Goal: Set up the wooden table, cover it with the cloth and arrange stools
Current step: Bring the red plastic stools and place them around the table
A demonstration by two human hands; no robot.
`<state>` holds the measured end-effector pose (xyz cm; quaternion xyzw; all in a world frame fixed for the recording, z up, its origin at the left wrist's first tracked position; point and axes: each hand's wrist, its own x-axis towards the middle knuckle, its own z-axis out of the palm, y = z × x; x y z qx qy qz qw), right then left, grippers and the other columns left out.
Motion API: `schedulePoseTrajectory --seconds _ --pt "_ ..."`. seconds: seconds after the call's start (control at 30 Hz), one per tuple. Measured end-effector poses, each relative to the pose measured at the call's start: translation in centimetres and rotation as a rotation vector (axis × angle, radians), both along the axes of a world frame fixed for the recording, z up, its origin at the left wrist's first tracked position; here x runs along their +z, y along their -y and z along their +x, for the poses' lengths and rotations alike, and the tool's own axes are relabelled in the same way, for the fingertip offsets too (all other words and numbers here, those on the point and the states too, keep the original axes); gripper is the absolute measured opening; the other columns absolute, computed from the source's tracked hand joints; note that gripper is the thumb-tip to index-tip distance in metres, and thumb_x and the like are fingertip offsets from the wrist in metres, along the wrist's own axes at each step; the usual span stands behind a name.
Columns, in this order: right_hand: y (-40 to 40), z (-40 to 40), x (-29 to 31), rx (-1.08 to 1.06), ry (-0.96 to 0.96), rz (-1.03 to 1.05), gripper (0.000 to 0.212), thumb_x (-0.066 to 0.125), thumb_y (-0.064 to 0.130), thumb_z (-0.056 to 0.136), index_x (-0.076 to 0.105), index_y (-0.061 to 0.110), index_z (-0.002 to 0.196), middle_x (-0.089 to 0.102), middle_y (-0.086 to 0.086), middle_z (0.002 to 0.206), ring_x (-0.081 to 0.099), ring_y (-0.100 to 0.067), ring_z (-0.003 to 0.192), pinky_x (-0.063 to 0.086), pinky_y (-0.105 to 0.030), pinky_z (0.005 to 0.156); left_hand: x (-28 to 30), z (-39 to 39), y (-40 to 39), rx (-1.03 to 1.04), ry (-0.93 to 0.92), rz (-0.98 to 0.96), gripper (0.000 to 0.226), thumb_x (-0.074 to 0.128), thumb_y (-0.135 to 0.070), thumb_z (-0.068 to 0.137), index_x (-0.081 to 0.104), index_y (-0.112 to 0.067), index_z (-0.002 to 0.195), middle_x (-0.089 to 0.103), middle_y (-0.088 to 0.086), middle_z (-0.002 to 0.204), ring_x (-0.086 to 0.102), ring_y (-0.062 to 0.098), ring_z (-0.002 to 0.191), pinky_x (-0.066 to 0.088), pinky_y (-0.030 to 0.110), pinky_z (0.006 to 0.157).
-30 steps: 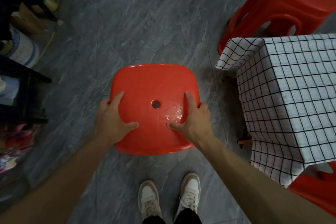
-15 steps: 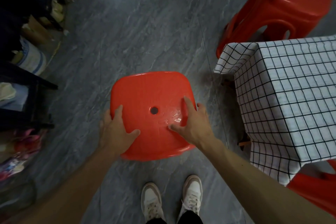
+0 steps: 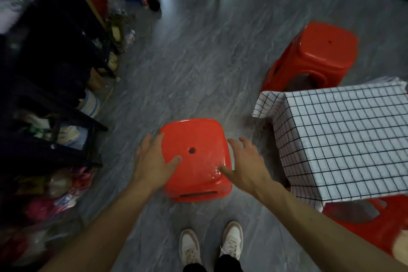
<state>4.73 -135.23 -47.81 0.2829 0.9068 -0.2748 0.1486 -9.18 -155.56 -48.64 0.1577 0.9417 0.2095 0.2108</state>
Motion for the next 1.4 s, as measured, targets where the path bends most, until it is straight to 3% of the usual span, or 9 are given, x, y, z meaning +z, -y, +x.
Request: schedulePoseTrajectory --seconds 0.3,0.43,0.53,0.67,0.9,1.0,1.13,1.23,1.4 --pt "1.6 6.1 15.3 -0.100 -0.157 0.072 0.081 0.065 0.055 0.081 0.032 0.023 0.147 0.032 -0.011 0.151 0.038 -0.033 0.134 0.042 -0.054 0.103 14.0 7.2 -3.4 -0.112 -0.085 0.112 0.076 0.071 -0.043 0.082 0.039 -0.019 0.147 0.028 0.019 0.156 0.024 0.033 0.145 0.020 0.040 0.119" --pt "3.6 10.9 18.8 -0.186 -0.213 0.104 0.089 0.046 0.071 0.068 0.037 0.025 0.144 0.041 -0.008 0.143 0.042 -0.030 0.129 0.045 -0.052 0.100 16.8 11.0 -3.3 -0.283 -0.139 0.152 0.070 0.070 -0.041 0.084 0.043 -0.015 0.144 0.037 0.020 0.151 0.026 0.031 0.144 0.018 0.038 0.119" --pt "5.3 15.2 20.7 -0.263 -0.204 0.116 0.084 0.059 0.062 0.074 0.034 0.025 0.146 0.039 -0.009 0.144 0.042 -0.031 0.129 0.044 -0.053 0.101 17.9 13.8 -3.0 -0.393 -0.154 0.169 0.068 0.071 -0.041 0.083 0.046 -0.015 0.141 0.042 0.016 0.147 0.034 0.032 0.139 0.021 0.036 0.115" --pt "6.5 22.0 22.6 -0.386 -0.236 0.149 0.082 0.070 0.046 0.080 0.030 0.024 0.148 0.038 -0.012 0.145 0.043 -0.031 0.129 0.043 -0.051 0.104 19.5 18.7 -3.5 -0.515 -0.140 0.191 0.066 0.071 -0.043 0.081 0.050 -0.016 0.137 0.048 0.012 0.141 0.042 0.032 0.131 0.028 0.036 0.111" --pt "5.1 35.4 24.9 -0.565 -0.282 0.248 0.082 0.069 0.044 0.082 0.029 0.024 0.150 0.028 -0.016 0.152 0.032 -0.036 0.138 0.038 -0.054 0.108 21.5 30.6 -5.6 -0.709 -0.150 0.234 0.067 0.072 -0.042 0.082 0.050 -0.013 0.138 0.050 0.010 0.139 0.045 0.030 0.129 0.034 0.039 0.109" --pt "3.7 42.4 25.1 -0.688 -0.331 0.269 0.079 0.071 0.043 0.080 0.034 0.022 0.147 0.031 -0.016 0.151 0.035 -0.036 0.136 0.039 -0.049 0.108 21.0 36.3 -7.3 -0.777 -0.131 0.229 0.068 0.071 -0.043 0.082 0.048 -0.015 0.139 0.048 0.008 0.141 0.043 0.028 0.131 0.035 0.039 0.109" --pt "1.1 53.2 23.9 -0.770 -0.341 0.246 0.079 0.072 0.045 0.076 0.038 0.023 0.144 0.037 -0.013 0.145 0.040 -0.033 0.131 0.039 -0.049 0.107 20.7 45.3 -10.6 -0.815 -0.150 0.214 0.064 0.073 -0.039 0.082 0.052 -0.012 0.135 0.053 0.008 0.136 0.045 0.026 0.129 0.030 0.037 0.109" --pt "-1.0 60.0 22.9 -0.822 -0.355 0.211 0.084 0.065 0.053 0.070 0.036 0.027 0.144 0.037 -0.010 0.145 0.038 -0.034 0.132 0.039 -0.053 0.106 20.5 52.3 -13.0 -0.788 -0.119 0.246 0.058 0.075 -0.037 0.080 0.057 -0.010 0.129 0.059 0.008 0.125 0.051 0.027 0.120 0.035 0.037 0.105" --pt "-3.7 68.2 22.1 -0.822 -0.287 0.174 0.080 0.071 0.051 0.074 0.037 0.028 0.142 0.037 -0.011 0.144 0.038 -0.034 0.131 0.040 -0.052 0.106 19.4 62.6 -15.5 -0.798 -0.031 0.215 0.064 0.073 -0.039 0.081 0.052 -0.013 0.136 0.054 0.005 0.135 0.046 0.024 0.128 0.037 0.037 0.109"
